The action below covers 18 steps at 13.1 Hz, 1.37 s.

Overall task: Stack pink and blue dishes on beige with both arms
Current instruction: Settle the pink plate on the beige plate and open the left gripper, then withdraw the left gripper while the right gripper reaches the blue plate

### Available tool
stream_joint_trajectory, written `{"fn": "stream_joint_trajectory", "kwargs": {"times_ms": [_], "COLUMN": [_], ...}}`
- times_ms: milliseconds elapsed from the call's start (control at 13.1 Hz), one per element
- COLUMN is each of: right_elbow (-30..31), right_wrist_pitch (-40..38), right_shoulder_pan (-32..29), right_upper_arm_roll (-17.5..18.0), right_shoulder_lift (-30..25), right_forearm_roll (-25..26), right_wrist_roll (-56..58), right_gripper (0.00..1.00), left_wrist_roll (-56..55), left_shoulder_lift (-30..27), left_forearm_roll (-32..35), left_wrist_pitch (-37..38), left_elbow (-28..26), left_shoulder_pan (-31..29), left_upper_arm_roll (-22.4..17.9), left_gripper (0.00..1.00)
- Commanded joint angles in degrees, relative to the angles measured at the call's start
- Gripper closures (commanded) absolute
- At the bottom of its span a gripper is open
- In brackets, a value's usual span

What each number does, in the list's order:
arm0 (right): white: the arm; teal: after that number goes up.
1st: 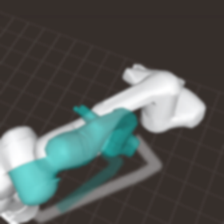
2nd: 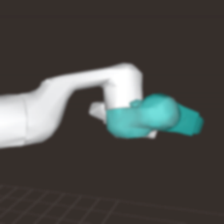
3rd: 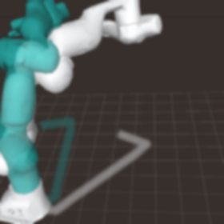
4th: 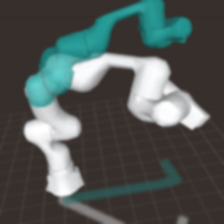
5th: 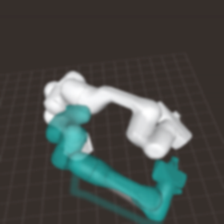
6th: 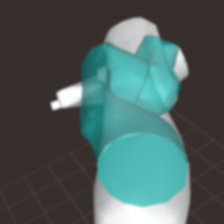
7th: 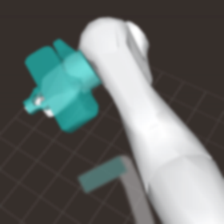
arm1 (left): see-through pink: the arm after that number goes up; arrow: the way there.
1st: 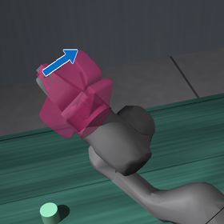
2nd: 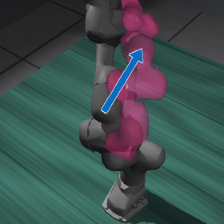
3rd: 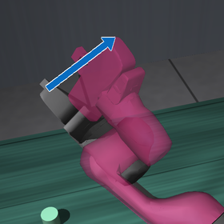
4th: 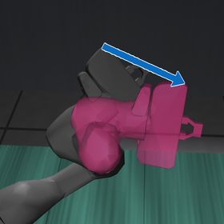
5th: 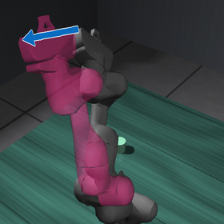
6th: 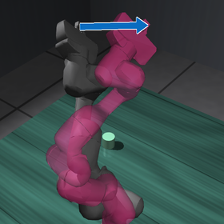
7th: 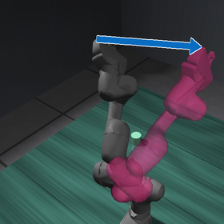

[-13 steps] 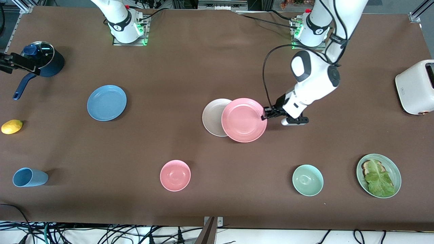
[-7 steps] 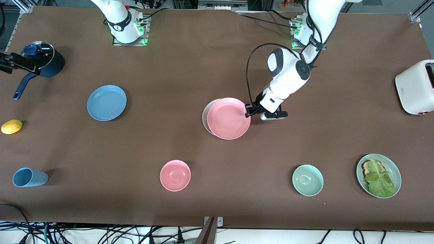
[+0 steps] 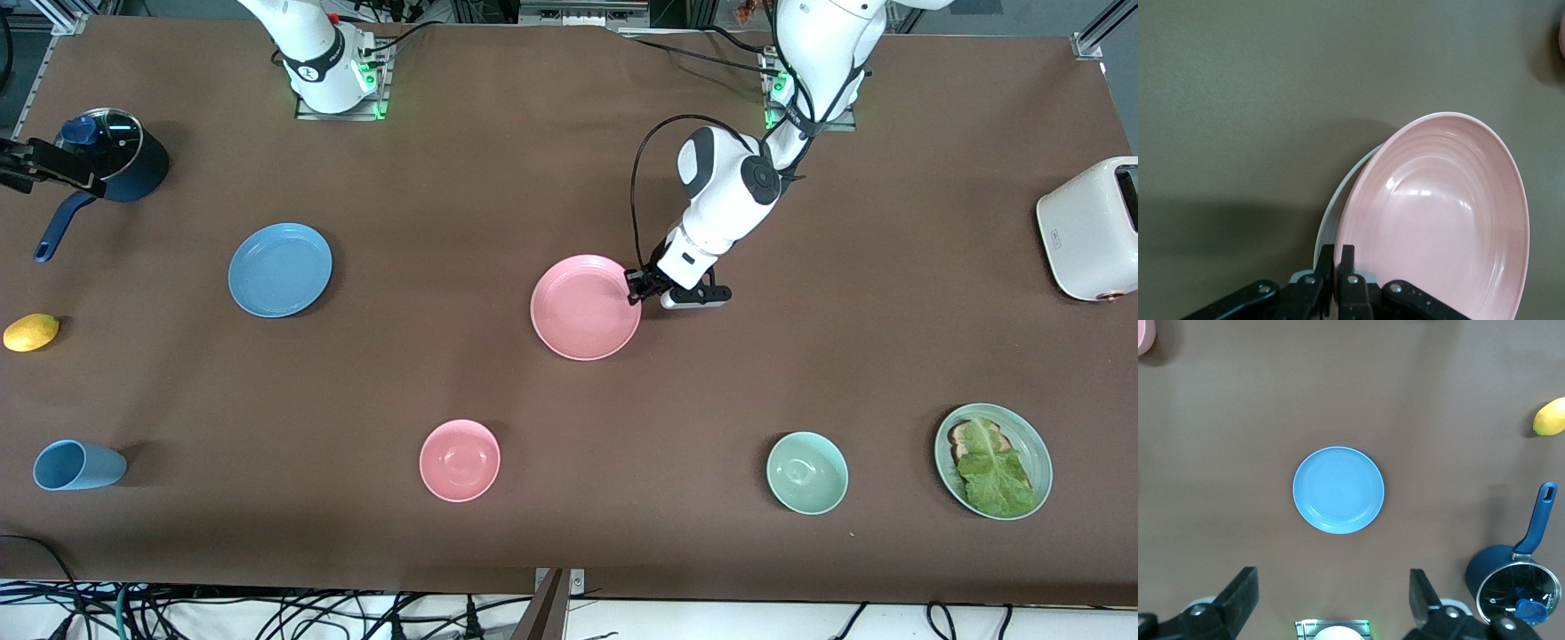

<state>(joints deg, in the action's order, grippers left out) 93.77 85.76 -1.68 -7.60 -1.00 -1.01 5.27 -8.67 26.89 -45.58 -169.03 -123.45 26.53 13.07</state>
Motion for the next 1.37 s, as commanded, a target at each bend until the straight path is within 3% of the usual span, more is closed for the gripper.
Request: {"fn": "stream_joint_trajectory", "kwargs": {"times_ms": [0,229,305,382,458,534,687,992,1145,1298], "right_elbow": [-0.96,-0.96,-0.96,-0.96,-0.96,-0.96,-0.78,-0.61,-0.44,-0.43], "right_wrist_pitch": [-0.86,-0.86,-0.94,-0.86,-0.94,-0.86,-0.94,-0.94,-1.55,-1.56], "right_shoulder_pan": [-0.70,-0.70,-0.70,-0.70,-0.70,-0.70,-0.70,-0.70,-0.78,-0.87], "right_upper_arm_roll": [0.30,0.22,0.30,0.30,0.30,0.22,0.22,-0.92,-2.07,-2.25], "right_shoulder_lift": [0.30,0.30,0.30,0.30,0.30,0.30,0.21,0.30,1.88,3.37], "right_forearm_roll": [-0.57,-0.57,-0.57,-0.57,-0.57,-0.57,-0.58,-0.84,-0.49,-0.58], "right_wrist_roll": [0.97,1.06,0.97,0.97,0.97,0.97,1.50,1.68,1.07,1.59], "right_gripper": [0.00,0.00,0.00,0.00,0.00,0.00,0.00,0.00,0.00,0.00], "left_wrist_roll": [-1.17,-1.26,-1.26,-1.17,-1.08,-1.08,-0.91,-1.00,-1.00,-1.69], "left_shoulder_lift": [0.36,0.36,0.36,0.36,0.36,0.36,0.27,-1.83,-4.64,-6.75], "left_forearm_roll": [0.49,0.49,0.49,0.49,0.49,0.49,0.49,1.01,2.06,11.42], "left_wrist_pitch": [-0.95,-0.95,-1.04,-1.12,-1.12,-1.12,-1.12,1.84,11.13,24.64], "left_elbow": [0.49,0.05,0.05,0.05,0.05,0.05,0.14,0.84,2.94,8.46], "left_shoulder_pan": [1.42,1.51,1.51,1.51,1.68,1.68,1.68,0.81,0.54,0.10], "left_upper_arm_roll": [-0.41,-0.41,-0.41,-0.41,-0.41,-0.41,-0.58,-1.99,-5.40,-10.49], "left_gripper": [1.00,1.00,0.94,0.65,0.54,0.52,0.28,0.25,0.20,0.17]}}
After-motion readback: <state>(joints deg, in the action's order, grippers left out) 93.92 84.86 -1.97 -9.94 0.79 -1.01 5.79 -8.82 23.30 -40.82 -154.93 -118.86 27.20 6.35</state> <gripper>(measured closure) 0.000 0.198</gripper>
